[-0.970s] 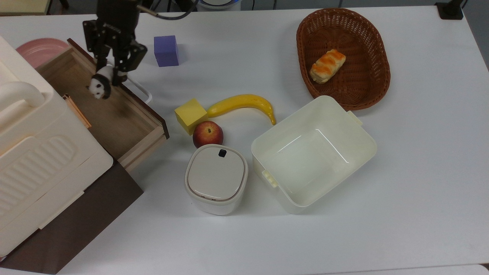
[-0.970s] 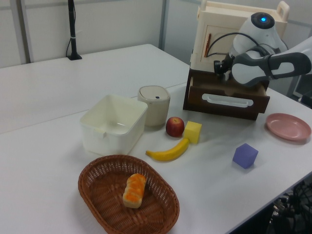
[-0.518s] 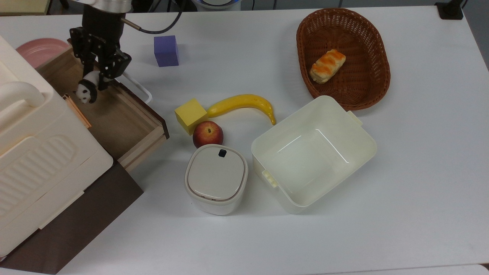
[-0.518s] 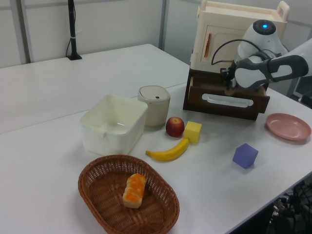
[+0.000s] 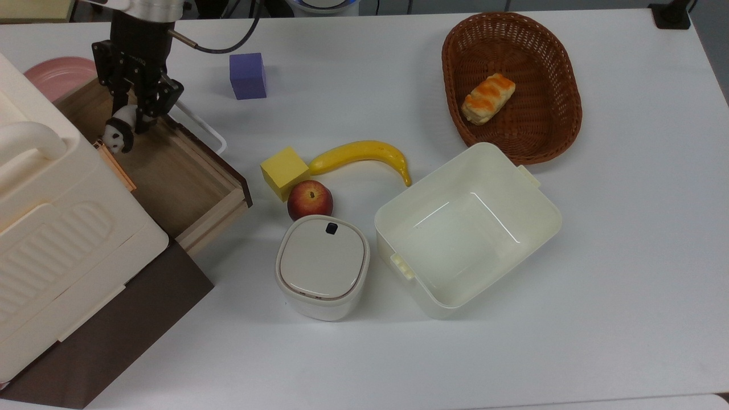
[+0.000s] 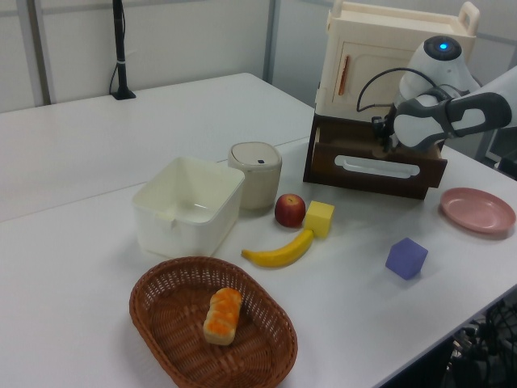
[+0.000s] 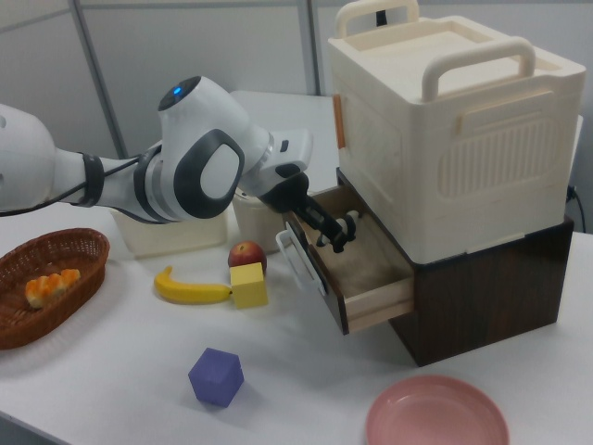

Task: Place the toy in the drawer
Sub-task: 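Carry the panda toy over the open drawer, then lower the panda toy into the drawer and open the gripper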

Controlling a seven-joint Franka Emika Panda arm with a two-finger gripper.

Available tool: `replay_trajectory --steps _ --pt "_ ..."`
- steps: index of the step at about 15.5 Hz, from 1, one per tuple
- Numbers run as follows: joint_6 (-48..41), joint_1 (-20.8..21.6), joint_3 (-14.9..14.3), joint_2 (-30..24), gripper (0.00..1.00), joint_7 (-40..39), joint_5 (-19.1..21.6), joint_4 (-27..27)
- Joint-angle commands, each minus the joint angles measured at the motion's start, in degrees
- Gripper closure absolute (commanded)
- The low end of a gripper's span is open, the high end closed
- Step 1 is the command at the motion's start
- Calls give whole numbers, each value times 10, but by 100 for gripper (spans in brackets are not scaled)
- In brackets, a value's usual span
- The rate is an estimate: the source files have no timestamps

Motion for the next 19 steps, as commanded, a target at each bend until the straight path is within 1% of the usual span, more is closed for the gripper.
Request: replay_trajectory --steps 1,7,10,12,13,14,15,16,19 --pt "6 -8 -5 22 100 -27 17 4" --pt "6 -11 -5 32 100 -28 17 4" --pt "6 -11 -5 32 95 -27 17 4" --pt "6 -11 -5 33 95 -27 17 4" --pt "6 -11 -5 32 84 -27 17 4" --pt "6 -11 -5 33 56 -27 17 4" --pt "5 -10 -5 33 42 -29 16 3" --pt "5 -9 -5 34 0 -23 16 3" --pt "3 -8 -4 34 0 -25 16 3"
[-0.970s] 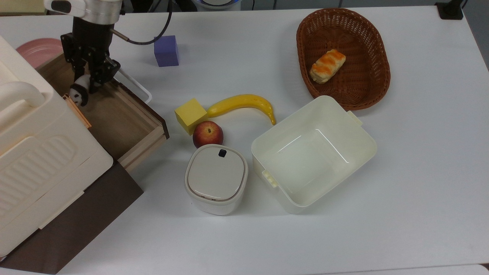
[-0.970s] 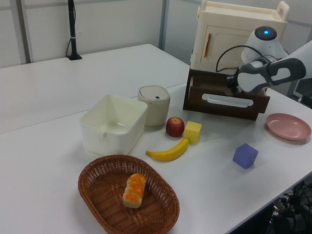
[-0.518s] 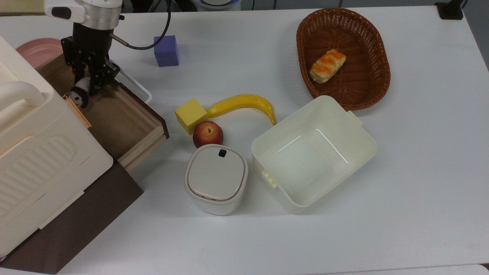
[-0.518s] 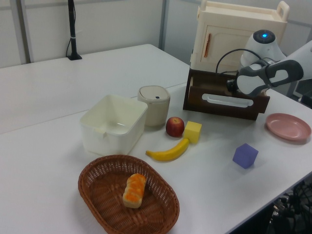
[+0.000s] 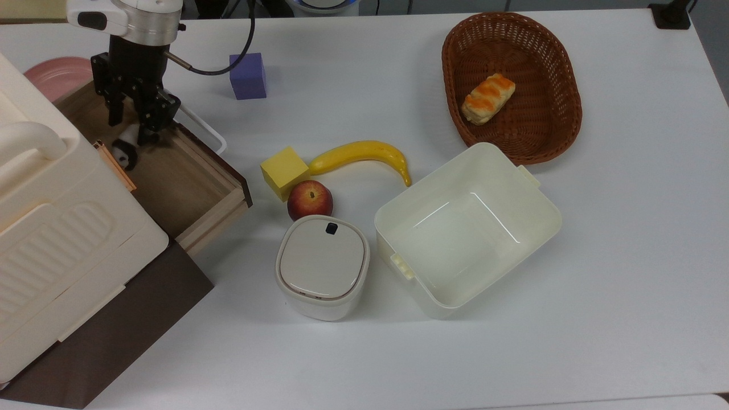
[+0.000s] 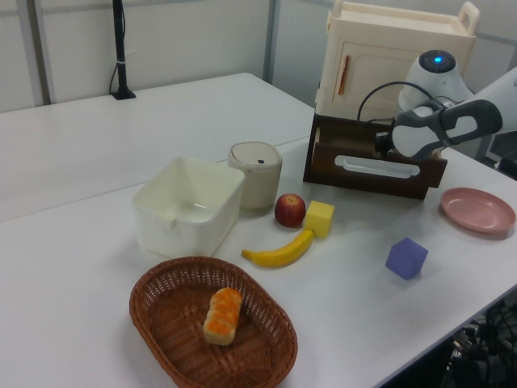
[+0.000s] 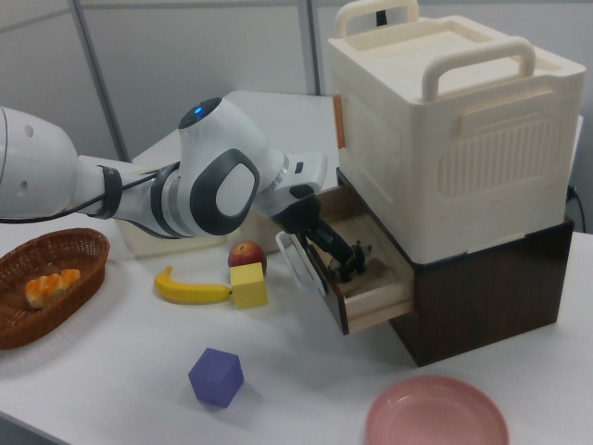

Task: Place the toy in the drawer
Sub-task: 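Lower the panda toy into the drawer and open the gripper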

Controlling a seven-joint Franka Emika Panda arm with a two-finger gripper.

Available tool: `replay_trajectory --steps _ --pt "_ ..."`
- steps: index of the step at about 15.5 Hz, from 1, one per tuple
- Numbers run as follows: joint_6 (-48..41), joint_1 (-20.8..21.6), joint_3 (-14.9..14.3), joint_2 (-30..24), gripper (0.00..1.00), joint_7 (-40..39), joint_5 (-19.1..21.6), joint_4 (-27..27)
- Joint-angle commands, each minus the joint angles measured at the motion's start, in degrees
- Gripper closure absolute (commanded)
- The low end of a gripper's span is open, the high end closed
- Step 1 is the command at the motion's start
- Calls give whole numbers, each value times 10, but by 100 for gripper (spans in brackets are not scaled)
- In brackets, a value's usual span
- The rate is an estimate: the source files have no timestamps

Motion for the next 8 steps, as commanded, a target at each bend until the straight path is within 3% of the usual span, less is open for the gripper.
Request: replay_trajectory --steps 1,8 --pt "1 4 -2 0 0 -16 16 3" --pt "-58 10 7 -30 0 -12 23 21"
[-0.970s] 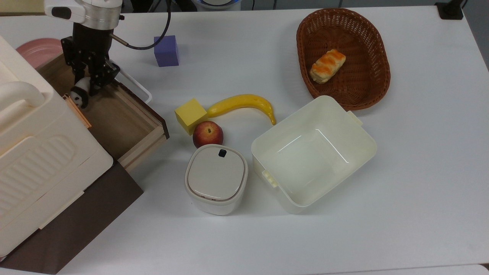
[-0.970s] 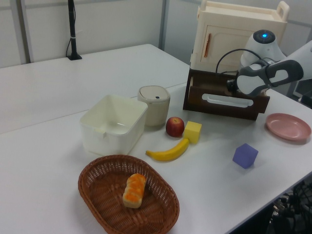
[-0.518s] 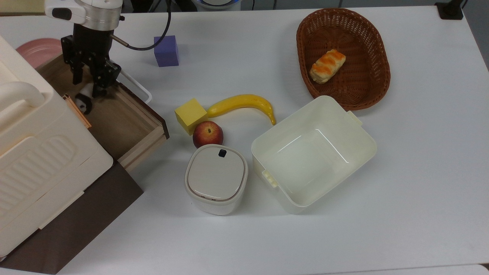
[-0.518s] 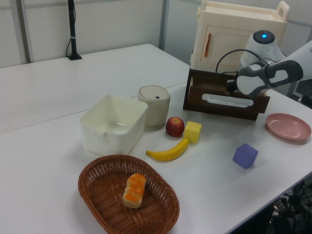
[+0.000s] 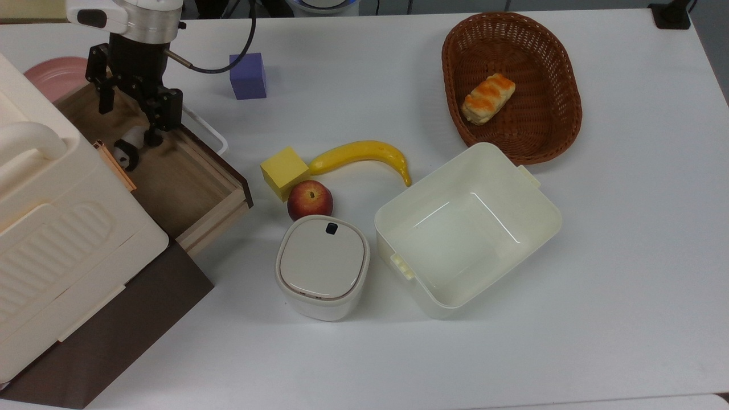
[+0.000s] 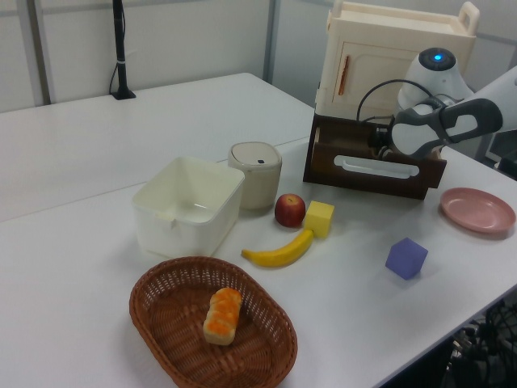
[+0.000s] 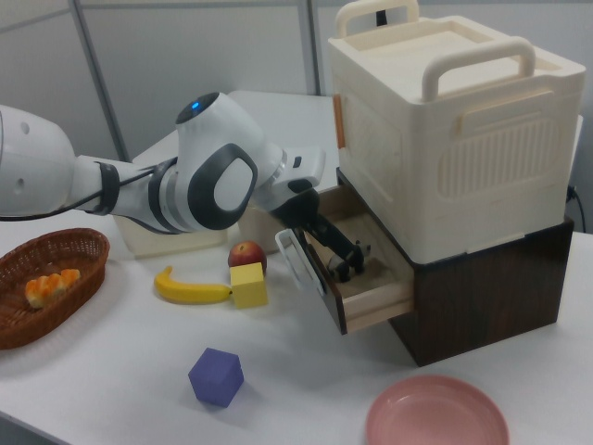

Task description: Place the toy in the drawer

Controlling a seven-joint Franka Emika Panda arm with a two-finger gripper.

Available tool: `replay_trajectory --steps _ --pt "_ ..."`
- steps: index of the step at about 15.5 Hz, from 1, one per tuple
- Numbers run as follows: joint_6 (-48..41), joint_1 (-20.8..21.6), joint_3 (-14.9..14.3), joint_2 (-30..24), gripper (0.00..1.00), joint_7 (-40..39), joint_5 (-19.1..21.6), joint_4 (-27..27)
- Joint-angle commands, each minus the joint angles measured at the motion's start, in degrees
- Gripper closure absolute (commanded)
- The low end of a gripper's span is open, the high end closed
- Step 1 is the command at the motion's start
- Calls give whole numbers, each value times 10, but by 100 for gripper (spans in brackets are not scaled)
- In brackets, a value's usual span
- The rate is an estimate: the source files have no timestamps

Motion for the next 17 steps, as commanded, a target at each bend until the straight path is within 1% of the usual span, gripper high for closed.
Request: replay_trajectory --steps 1,3,5,7,9,10,12,13,15,16,17 --pt "-68 8 10 -30 0 -13 39 29" --pt "-89 9 19 -33 0 -14 69 54" --pt "-122 14 31 -40 0 -14 77 74" --pt "-157 18 53 -43 0 -15 89 91" --pt "-225 18 82 -43 0 -18 110 125" --pt "-284 18 106 -42 0 -29 125 149" --pt "-344 20 145 -43 0 -40 155 170" --pt "-370 22 159 -43 0 -41 165 175" --pt "-426 50 165 -41 0 -49 169 199" --pt "-452 56 165 -40 0 -61 174 211" --pt "-493 57 159 -40 0 -97 213 234"
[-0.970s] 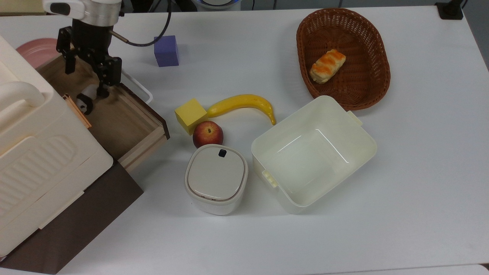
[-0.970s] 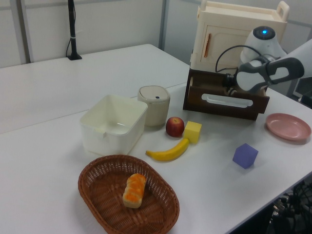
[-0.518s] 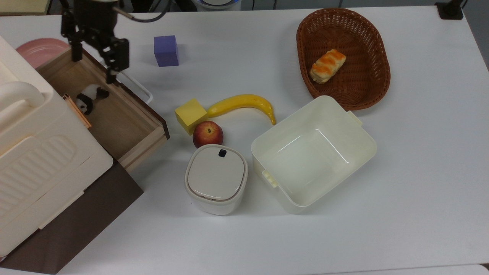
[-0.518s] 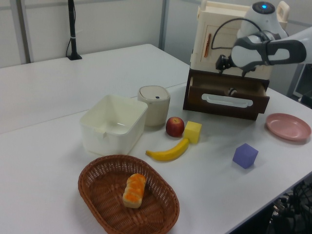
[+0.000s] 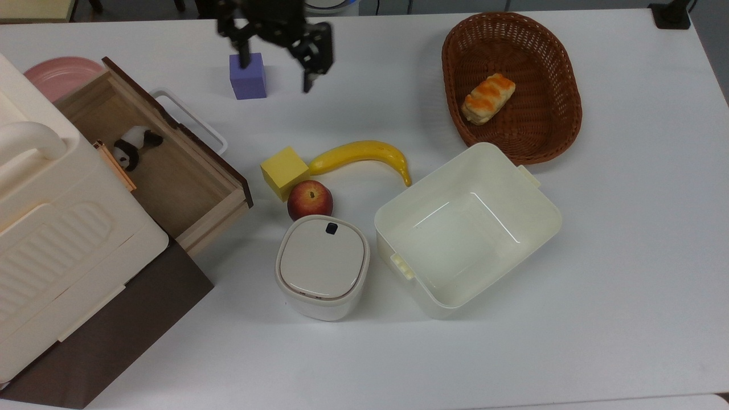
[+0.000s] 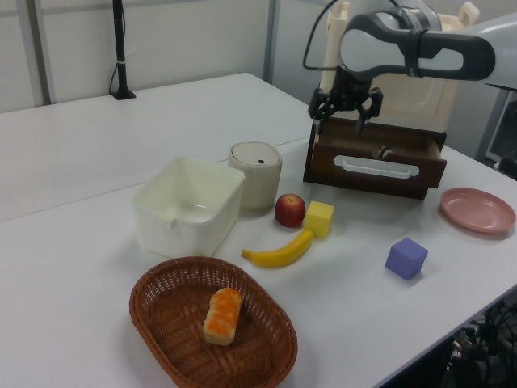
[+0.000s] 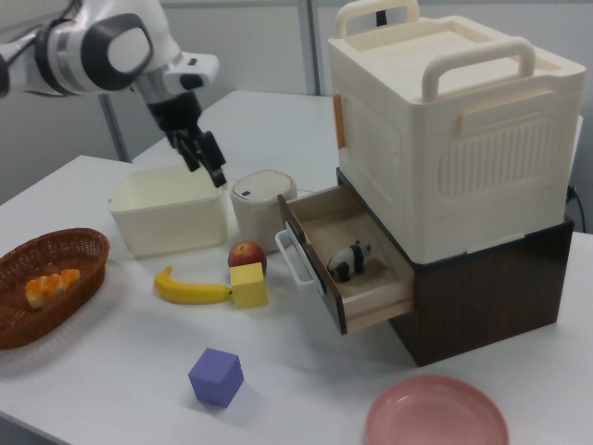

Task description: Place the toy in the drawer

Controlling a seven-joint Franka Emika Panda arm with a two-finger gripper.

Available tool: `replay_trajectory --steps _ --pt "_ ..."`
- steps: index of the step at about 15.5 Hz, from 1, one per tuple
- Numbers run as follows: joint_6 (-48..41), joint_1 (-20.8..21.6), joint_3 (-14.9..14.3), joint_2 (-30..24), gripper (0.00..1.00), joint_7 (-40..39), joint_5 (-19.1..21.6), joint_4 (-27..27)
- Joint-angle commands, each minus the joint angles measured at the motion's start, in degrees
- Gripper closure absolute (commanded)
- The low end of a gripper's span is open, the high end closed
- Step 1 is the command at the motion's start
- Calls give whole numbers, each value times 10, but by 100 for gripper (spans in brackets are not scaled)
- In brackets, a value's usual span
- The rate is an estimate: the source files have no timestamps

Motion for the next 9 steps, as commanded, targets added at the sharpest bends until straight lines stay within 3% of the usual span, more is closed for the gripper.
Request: replay_trajectory --steps 1,3,9 --pt "-108 11 -16 2 0 -105 85 61" --pt "-149 14 -27 3 0 -146 97 83" --pt "-156 20 -28 6 0 -176 91 84"
